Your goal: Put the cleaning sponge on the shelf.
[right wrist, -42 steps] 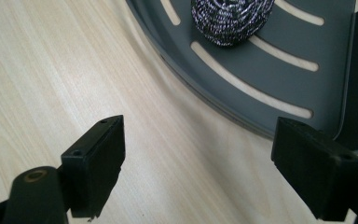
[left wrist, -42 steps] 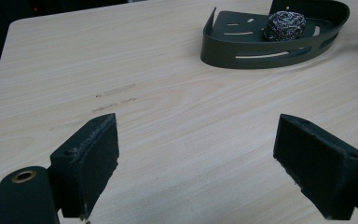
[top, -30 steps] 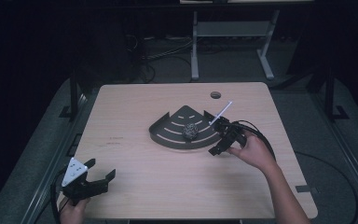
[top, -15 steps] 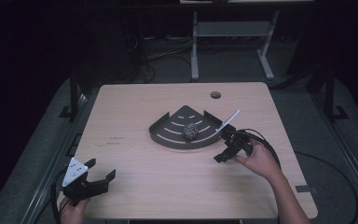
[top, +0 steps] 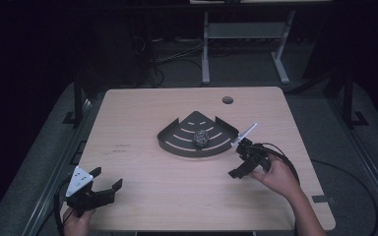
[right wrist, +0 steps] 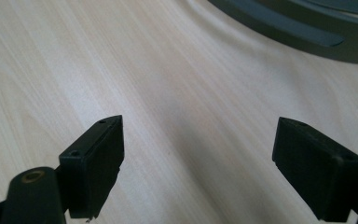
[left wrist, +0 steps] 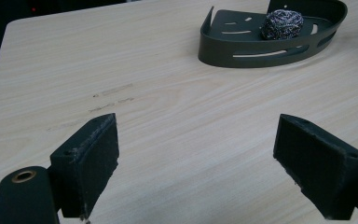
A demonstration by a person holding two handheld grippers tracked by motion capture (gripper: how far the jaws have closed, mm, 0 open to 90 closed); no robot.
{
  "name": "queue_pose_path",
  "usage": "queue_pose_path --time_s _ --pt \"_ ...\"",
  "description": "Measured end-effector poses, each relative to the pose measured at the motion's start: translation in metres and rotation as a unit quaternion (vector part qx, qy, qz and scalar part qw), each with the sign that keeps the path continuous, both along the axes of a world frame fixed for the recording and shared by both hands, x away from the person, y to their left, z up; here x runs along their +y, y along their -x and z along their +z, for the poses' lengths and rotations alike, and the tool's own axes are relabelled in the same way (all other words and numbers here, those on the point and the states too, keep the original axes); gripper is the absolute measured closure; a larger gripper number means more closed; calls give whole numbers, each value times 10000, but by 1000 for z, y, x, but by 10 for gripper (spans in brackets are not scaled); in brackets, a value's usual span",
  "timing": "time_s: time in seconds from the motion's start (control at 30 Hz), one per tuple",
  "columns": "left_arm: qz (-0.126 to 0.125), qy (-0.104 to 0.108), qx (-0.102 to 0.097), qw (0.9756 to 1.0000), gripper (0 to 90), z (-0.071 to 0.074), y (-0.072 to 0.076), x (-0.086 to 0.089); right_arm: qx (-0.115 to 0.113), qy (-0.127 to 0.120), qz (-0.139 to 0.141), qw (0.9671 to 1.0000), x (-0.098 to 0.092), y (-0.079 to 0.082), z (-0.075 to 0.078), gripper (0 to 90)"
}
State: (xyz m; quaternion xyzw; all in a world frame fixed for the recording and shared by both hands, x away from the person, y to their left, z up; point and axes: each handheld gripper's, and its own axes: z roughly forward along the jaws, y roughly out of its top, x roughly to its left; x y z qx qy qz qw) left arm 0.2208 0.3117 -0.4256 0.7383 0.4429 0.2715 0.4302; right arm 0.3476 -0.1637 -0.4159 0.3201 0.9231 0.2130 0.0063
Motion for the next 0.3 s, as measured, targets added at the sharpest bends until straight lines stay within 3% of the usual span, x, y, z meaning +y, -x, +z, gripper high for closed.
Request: queue_pose_path --time_s 0.3 --pt "-29 -1 -1 10000 134 0 -1 -2 -82 -136 -37 9999 -8 18 -6 163"
